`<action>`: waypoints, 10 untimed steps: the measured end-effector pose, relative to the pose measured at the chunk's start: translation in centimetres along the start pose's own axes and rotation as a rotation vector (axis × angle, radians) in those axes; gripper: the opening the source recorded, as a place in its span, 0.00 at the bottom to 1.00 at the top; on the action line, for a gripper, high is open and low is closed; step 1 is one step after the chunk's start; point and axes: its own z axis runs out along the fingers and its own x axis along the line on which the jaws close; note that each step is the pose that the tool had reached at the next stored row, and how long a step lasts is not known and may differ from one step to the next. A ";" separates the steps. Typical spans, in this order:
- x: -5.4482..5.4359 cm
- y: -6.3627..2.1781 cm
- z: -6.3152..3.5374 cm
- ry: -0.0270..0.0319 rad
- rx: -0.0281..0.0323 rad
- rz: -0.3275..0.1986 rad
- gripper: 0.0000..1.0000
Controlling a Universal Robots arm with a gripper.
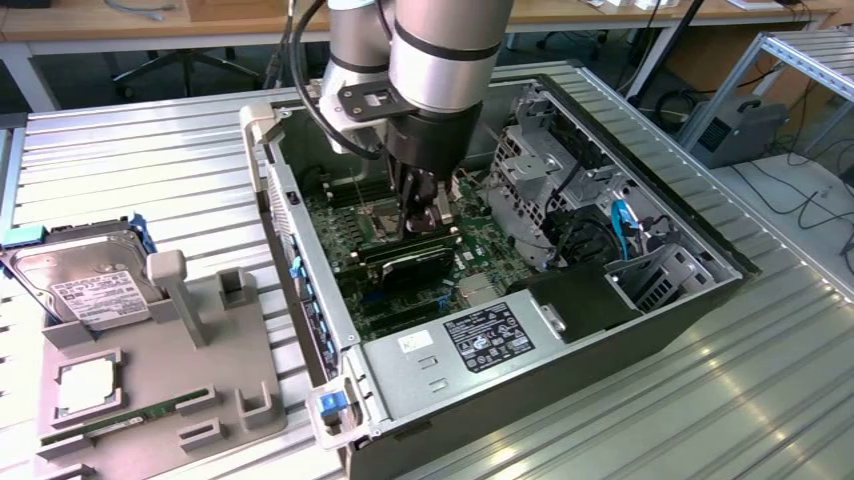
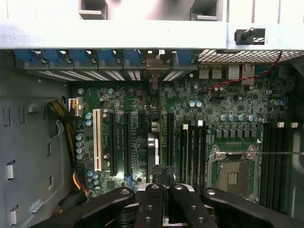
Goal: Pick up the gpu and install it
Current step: 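Press down on the gpu until it lock into place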
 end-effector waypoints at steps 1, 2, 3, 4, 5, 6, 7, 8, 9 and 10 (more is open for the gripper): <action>0.0 0.00 0.06 0.0000 0.0000 0.000 0.11; 0.0 0.00 0.12 0.0000 0.0000 0.000 0.11; 0.0 0.00 0.25 -0.0005 0.0003 0.000 0.11; 0.0 0.00 0.39 -0.0002 0.0001 0.000 0.11; 0.0 0.01 0.56 -0.0001 0.0000 0.000 0.11; 0.0 0.01 0.83 -0.0001 0.0001 0.000 0.11; 0.0 0.01 1.14 -0.0002 0.0001 0.000 0.11; 0.0 0.02 1.36 -0.0001 0.0000 0.000 0.11; 0.1 0.03 1.68 -0.0002 0.0001 0.000 0.11; 0.1 0.04 2.06 -0.0002 0.0001 0.000 0.11</action>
